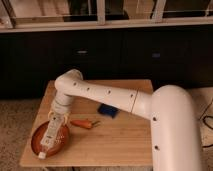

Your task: Place the bottle in the ceramic bowl

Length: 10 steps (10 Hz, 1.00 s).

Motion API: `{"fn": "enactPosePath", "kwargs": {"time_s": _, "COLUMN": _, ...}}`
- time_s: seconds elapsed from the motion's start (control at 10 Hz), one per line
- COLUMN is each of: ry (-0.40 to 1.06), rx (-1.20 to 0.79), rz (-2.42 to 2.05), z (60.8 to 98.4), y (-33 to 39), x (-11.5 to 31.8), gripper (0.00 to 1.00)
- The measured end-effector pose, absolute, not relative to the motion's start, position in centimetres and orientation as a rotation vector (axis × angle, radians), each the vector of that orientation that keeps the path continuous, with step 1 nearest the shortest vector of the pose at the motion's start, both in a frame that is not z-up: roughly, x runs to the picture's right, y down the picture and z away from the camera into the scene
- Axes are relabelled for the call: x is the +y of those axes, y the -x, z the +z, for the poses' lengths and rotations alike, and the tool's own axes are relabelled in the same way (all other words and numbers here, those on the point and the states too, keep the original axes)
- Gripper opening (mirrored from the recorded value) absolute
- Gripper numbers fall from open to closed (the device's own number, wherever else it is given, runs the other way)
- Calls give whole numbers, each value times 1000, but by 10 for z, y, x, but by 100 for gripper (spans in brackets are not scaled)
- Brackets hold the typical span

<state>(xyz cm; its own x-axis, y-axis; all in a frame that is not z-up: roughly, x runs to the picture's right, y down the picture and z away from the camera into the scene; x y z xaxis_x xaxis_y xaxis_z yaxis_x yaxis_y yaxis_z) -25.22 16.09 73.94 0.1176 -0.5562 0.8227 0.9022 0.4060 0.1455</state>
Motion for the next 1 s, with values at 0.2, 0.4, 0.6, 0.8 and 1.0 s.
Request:
{"fn": "enactPosePath", "kwargs": {"time_s": 0.2, "ry": 447, "rx": -948, "rz": -1120, "z": 739, "y": 253, "x": 162, "gripper": 42}}
{"fn": "enactPosePath", "kwargs": {"time_s": 0.4, "ry": 448, "rx": -949, "rz": -1123, "z": 739, "y": 254, "x": 163, "gripper": 62}}
{"fn": "enactPosePath", "kwargs": {"time_s": 0.6, "ry": 451, "rx": -949, "rz": -1124, "z": 739, "y": 254, "x": 165, "gripper": 70}}
{"fn": "enactPosePath", "kwargs": {"time_s": 0.8, "ry": 453, "rx": -949, "rz": -1129, "z": 738, "y": 256, "x": 167, "gripper": 70}}
{"fn": "enactPosePath", "kwargs": {"time_s": 1.0, "ry": 454, "rx": -949, "rz": -1134, "z": 737, "y": 257, "x": 169, "gripper": 70}}
